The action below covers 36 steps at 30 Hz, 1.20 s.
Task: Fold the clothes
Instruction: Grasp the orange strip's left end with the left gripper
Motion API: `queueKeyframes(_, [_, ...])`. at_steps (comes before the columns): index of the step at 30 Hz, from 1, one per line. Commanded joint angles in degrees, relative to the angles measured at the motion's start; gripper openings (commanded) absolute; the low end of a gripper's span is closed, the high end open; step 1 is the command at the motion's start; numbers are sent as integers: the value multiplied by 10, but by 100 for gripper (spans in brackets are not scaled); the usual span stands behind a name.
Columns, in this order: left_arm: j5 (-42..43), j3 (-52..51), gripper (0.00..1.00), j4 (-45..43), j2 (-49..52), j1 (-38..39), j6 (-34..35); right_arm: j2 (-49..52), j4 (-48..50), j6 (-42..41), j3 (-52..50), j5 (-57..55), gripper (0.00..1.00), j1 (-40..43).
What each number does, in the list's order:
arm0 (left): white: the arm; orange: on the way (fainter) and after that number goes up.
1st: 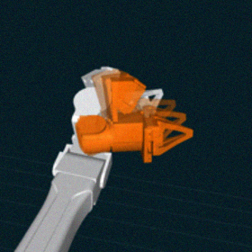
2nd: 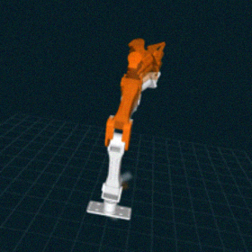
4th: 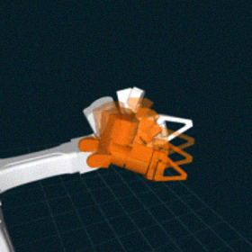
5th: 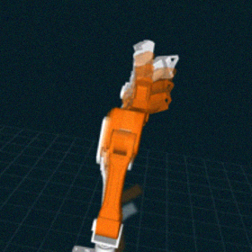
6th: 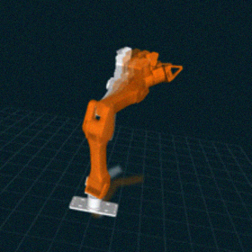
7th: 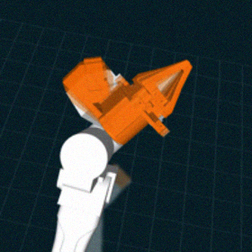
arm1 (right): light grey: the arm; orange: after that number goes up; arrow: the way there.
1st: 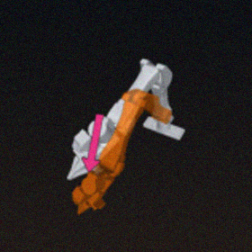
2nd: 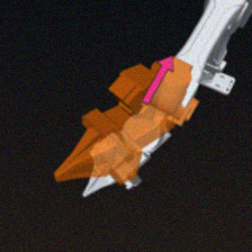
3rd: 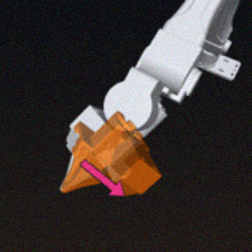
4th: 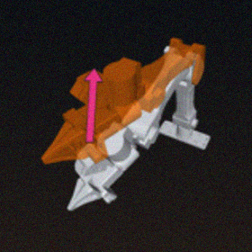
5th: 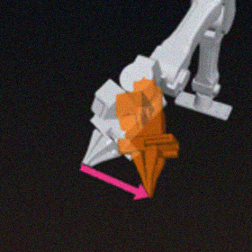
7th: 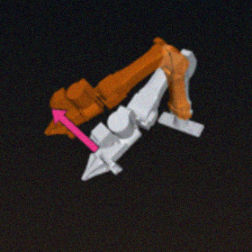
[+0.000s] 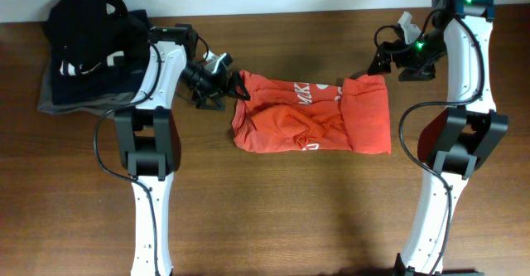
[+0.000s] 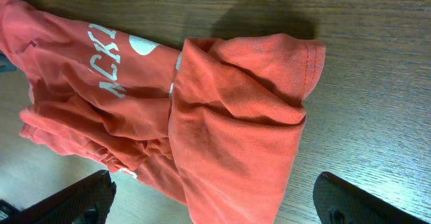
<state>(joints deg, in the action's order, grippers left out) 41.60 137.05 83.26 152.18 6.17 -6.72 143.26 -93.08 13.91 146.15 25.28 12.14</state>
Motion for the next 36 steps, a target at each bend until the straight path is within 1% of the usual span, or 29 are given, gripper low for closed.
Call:
queueKeyframes(1, [-19, -21, 99, 9, 8, 22, -15, -15, -1, 0, 4, -5, 99, 4])
queueKeyframes(3, [-19, -21, 99, 11, 8, 35, -15, -15, -1, 0, 4, -5, 99, 4])
queueKeyframes(5, [-20, -21, 99, 10, 8, 56, 13, -15, -1, 0, 4, -5, 99, 4])
queueKeyframes(8, [-24, -21, 99, 13, 8, 72, 33, -15, -2, 0, 4, -5, 99, 4])
queueKeyframes(14, [-24, -21, 98, 11, 8, 91, 40, -15, -4, 2, 4, -17, 99, 4])
queueKeyframes(16, [-29, -21, 91, 7, 8, 92, 45, -15, -5, 2, 4, -20, 99, 4])
queueKeyframes(18, [-47, -21, 74, 2, 8, 92, 54, -15, -6, 2, 4, -20, 99, 4])
queueKeyframes(19, [-64, -21, 63, -2, 8, 92, 62, -15, -7, 2, 4, -20, 99, 4])
queueKeyframes(20, [-74, -21, 49, -3, 8, 92, 66, -15, -8, 2, 4, -20, 99, 4])
queueKeyframes(21, [-85, -21, 41, -5, 8, 92, 70, -15, -9, 2, 4, -20, 99, 4])
queueKeyframes(23, [-95, -21, 30, -8, 8, 92, 74, -15, -8, 2, 4, -20, 99, 4])
queueKeyframes(24, [-95, -21, 23, -10, 8, 92, 74, -15, -8, 2, 4, -20, 99, 4])
queueKeyframes(26, [-95, -21, 1, -15, 8, 92, 74, -15, -8, 2, 4, -20, 99, 4])
queueKeyframes(29, [-105, -21, 1, -16, 8, 90, 77, -15, -9, 2, 4, -20, 99, 4])
queueKeyframes(33, [-236, -17, 0, 0, 8, 84, 128, -15, -9, 2, 4, -20, 99, 4])
queueKeyframes(34, [-291, -12, 0, 18, 8, 76, 138, -15, -8, 2, 4, -20, 99, 4])
queueKeyframes(36, [-329, -2, 0, 37, 8, 66, 147, -15, -8, 2, 4, -20, 99, 4])
